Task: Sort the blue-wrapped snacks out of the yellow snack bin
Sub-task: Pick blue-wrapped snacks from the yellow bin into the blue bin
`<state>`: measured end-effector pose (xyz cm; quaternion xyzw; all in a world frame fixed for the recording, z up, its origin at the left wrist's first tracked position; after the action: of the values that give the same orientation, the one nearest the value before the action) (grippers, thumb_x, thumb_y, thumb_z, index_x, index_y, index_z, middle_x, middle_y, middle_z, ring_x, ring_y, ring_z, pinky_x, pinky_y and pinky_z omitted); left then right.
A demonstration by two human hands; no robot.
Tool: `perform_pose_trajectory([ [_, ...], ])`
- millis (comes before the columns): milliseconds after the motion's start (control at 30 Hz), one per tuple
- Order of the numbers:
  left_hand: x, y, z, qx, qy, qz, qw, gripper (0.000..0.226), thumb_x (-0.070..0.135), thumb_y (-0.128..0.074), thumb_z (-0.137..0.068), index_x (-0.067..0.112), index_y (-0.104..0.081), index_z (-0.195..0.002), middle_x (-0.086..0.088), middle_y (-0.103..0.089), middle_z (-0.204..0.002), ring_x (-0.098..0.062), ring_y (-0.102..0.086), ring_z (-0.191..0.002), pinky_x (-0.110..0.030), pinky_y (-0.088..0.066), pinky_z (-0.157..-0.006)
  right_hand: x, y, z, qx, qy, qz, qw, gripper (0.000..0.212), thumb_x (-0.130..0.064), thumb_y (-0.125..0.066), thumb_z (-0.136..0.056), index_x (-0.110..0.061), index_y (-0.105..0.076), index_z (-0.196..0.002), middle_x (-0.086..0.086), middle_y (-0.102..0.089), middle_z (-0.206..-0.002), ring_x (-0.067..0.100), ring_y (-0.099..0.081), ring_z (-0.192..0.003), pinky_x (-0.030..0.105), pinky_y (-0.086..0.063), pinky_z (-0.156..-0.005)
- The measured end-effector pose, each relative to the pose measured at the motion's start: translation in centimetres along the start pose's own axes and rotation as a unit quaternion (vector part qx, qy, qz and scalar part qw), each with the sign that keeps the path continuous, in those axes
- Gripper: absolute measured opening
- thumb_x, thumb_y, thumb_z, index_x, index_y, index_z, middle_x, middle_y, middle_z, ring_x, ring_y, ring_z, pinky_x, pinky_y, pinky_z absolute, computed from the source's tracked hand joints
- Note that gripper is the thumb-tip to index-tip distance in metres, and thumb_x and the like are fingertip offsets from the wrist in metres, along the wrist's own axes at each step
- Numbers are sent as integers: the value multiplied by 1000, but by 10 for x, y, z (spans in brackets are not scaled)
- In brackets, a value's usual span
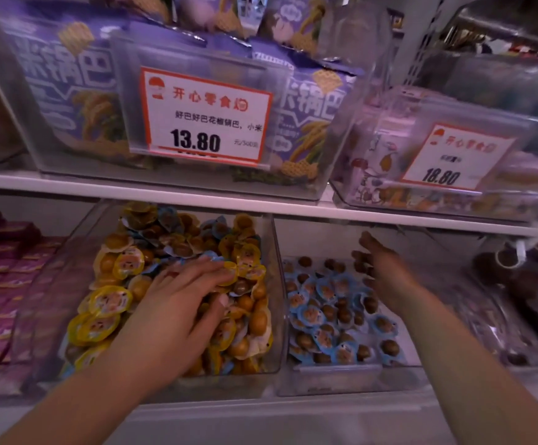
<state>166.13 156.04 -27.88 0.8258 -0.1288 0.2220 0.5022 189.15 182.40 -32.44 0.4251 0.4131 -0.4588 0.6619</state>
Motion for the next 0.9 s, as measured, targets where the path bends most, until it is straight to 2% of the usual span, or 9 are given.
perform_pose_trajectory([
  [67,2,1,-1,1,-8,-13,1000,47,49,-36,-94,30,-63,-128,16,-54,-137,-5,-40,-136,-46,-38,-111,4,11,-12,15,8,38,999,53,-50,-44,-100,-12,-57,-135,8,-62,-131,23,-55,-115,35,-33,-91],
  [167,1,6,0,-2,-18,-44,999,44,46,-38,-94,31,-64,-126,16,-57,-134,-6,-43,-135,-44,-36,-112,-9,11,-14,43,69,59,995,39,-37,-48,-101,-7,-66,-116,9,-69,-117,23,-60,-112,35,-42,-95],
  [233,-2,14,2,-4,-20,-74,997,43,44,-38,-94,31,-65,-125,14,-59,-131,-10,-48,-132,-45,-35,-112,-26,0,-2,52,152,74,984,25,-29,-51,-101,-13,-68,-96,7,-72,-98,25,-66,-108,30,-51,-90],
  [300,-7,27,5,5,-15,-111,994,41,43,-40,-93,30,-67,-121,10,-63,-128,-14,-56,-125,-49,-37,-110,-48,-19,23,43,248,119,960,22,-26,-51,-100,-24,-69,-87,-2,-73,-87,16,-68,-100,15,-51,-76],
  [367,-14,44,10,30,-6,-153,988,38,40,-44,-91,27,-71,-114,7,-66,-121,-19,-63,-115,-52,-38,-108,-70,-44,56,43,345,177,921,20,-27,-53,-98,-27,-69,-87,-4,-75,-90,13,-67,-97,21,-51,-82],
  [433,-24,64,17,57,9,-189,980,34,35,-48,-89,25,-72,-110,4,-68,-116,-22,-65,-108,-52,-38,-107,-89,-79,97,26,434,211,875,24,-38,-53,-93,-23,-72,-93,0,-75,-100,14,-65,-102,25,-47,-91],
  [567,-50,95,32,74,55,-220,971,37,33,-48,-86,21,-67,-115,-4,-63,-123,-30,-57,-121,-54,-38,-106,-91,-167,164,-115,505,305,799,37,-41,-51,-88,-25,-67,-118,-8,-69,-112,1,-58,-105,4,-36,-88],
  [700,-70,97,46,41,104,-203,973,50,42,-37,-88,22,-57,-128,-5,-50,-139,-32,-52,-124,-48,-43,-99,-65,-232,170,-201,481,414,746,58,-38,-57,-90,-30,-42,-145,1,-55,-139,17,-50,-128,22,-37,-106],
  [900,-87,90,53,25,116,-114,986,55,48,-34,-90,33,-37,-142,8,-30,-149,-21,-50,-124,-40,-46,-99,-59,-299,149,-263,496,492,665,87,-41,-61,-81,-38,-15,-155,-5,-23,-161,21,-22,-148,40,-27,-119],
])
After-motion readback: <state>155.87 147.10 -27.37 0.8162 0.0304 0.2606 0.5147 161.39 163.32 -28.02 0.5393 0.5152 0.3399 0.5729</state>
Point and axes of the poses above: each hand's wrist, its own z-axis away from the middle knuckle, its own y-axis out of the back of the hand, x = y × z, the point moved 9 cm from there along -z, towards the middle knuckle
